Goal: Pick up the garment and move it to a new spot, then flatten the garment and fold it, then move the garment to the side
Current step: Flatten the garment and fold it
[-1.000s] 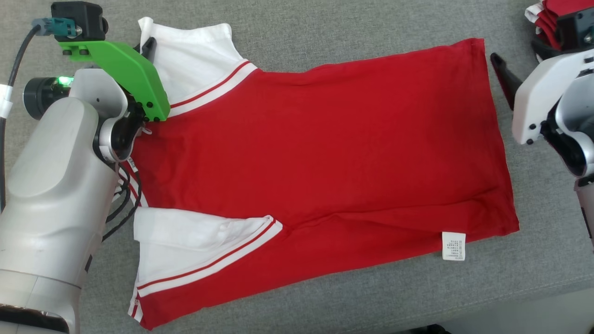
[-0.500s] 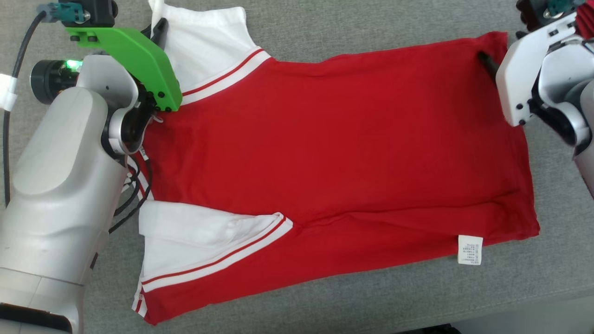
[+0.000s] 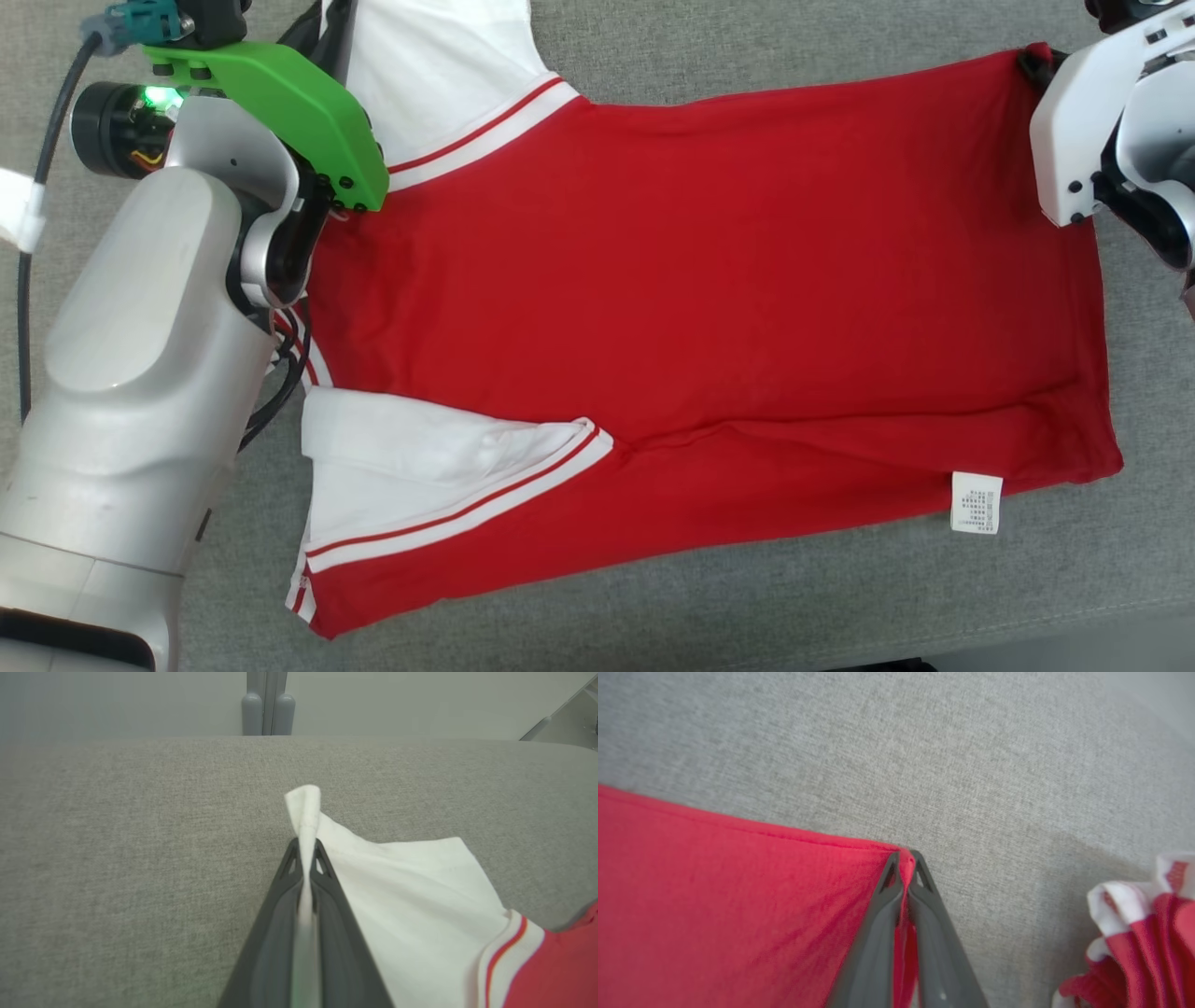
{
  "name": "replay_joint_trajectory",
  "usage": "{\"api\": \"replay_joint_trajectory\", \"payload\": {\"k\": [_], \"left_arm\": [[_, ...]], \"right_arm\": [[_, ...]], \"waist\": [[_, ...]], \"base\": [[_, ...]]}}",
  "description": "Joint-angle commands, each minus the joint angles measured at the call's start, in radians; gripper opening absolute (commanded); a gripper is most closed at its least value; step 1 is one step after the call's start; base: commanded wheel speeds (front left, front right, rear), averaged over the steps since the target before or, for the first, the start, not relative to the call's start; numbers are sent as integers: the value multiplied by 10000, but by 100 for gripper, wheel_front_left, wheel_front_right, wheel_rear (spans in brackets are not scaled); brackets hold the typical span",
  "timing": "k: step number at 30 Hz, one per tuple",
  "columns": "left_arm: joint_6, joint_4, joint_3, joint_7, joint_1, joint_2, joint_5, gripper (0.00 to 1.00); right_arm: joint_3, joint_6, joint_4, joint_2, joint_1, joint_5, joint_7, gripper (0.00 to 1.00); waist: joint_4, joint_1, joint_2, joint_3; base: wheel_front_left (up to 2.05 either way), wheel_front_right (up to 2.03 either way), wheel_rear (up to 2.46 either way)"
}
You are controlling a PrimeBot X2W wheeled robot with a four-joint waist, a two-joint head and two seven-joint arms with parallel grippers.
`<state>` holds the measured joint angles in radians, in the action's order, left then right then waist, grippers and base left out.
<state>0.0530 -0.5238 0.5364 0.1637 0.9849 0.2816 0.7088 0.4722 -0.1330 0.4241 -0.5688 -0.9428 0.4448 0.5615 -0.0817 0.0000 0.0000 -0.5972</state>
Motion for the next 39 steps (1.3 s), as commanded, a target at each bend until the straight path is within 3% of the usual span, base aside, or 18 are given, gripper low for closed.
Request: {"api": "replay_joint_trajectory", "payload": {"k": [1,7,18,28,39], "left_arm": [[34,33,-44,-365,-88,-11,-135,0],[-65,76,39,-1823,-402,-281,-473,0],[-190,969,677,-3841,-2270,-692,-956,0],[-209,2620,1031,-4211,-4796,-599,-882,0],[124,3532,1147,-4217,-6942,-329,-475,0]], "right_arm": [[-159,45,317,-4,287,-168,-204,0],[-548,44,605,261,727,-435,-1061,0],[-1204,37,328,-10,2414,-1333,-2617,0],[-2092,36,23,151,4475,-2621,-4021,0],[-3102,36,-999,433,6279,-3111,-3561,0]], "waist": [[18,0,0,97],[125,0,0,532],[834,0,0,1730],[1391,0,0,2678],[1501,0,0,3450]], "base": [[0,0,0],[0,0,0],[0,0,0],[0,0,0],[0,0,0]]}}
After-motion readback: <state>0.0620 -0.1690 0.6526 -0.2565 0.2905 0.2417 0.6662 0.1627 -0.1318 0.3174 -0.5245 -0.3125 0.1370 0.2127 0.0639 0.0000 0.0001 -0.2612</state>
